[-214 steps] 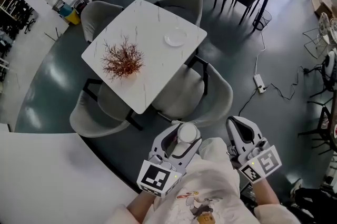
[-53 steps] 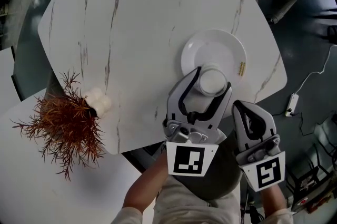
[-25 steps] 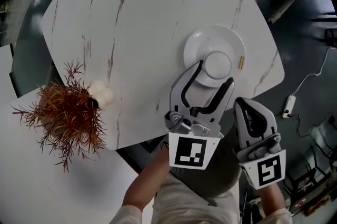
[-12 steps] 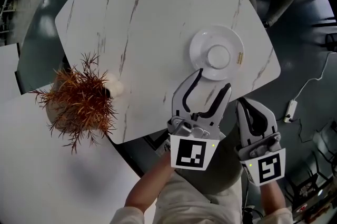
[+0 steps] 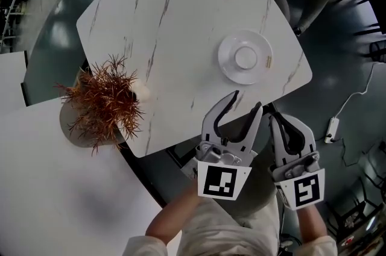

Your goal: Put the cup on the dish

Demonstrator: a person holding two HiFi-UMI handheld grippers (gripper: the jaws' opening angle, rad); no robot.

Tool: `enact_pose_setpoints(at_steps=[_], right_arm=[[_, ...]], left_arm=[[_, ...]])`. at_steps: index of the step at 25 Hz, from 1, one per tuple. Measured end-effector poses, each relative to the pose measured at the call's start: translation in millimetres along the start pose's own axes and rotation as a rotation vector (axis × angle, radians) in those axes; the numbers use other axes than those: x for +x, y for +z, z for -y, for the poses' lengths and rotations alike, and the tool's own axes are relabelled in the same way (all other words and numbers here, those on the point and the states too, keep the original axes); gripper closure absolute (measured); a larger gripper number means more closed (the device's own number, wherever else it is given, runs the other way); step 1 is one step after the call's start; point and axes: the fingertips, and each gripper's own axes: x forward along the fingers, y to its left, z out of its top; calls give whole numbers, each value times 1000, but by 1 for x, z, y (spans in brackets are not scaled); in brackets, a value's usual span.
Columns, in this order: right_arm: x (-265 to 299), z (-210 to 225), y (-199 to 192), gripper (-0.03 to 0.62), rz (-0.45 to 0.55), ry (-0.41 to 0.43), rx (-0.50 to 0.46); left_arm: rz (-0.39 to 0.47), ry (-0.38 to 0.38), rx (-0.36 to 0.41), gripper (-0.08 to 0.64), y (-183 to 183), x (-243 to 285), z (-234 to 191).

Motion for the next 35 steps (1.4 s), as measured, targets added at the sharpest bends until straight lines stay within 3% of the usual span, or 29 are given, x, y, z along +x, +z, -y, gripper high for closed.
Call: enact_pose_setpoints(at_steps=[7,11,17,25,28,35], right_arm=[[-26,-11,18,588,40,-2,-42],[-43,-22,19,588,32,-2,21],[-61,-36,32,588,51,14,28],[-78,-49,56,588,77,50,6],[-87,-50,61,588,80,36,-38],[-108,-59,77,588,103,12,-27]], left_arm=[[13,5,-8,441,15,-28,26],[22,17,-2,486,24,-43,35],[32,45,16,555,38,-66,40],[35,34,21,555,63,-85,56],[29,28,23,555,69,-95,66],[52,13,21,555,90,-119,87]])
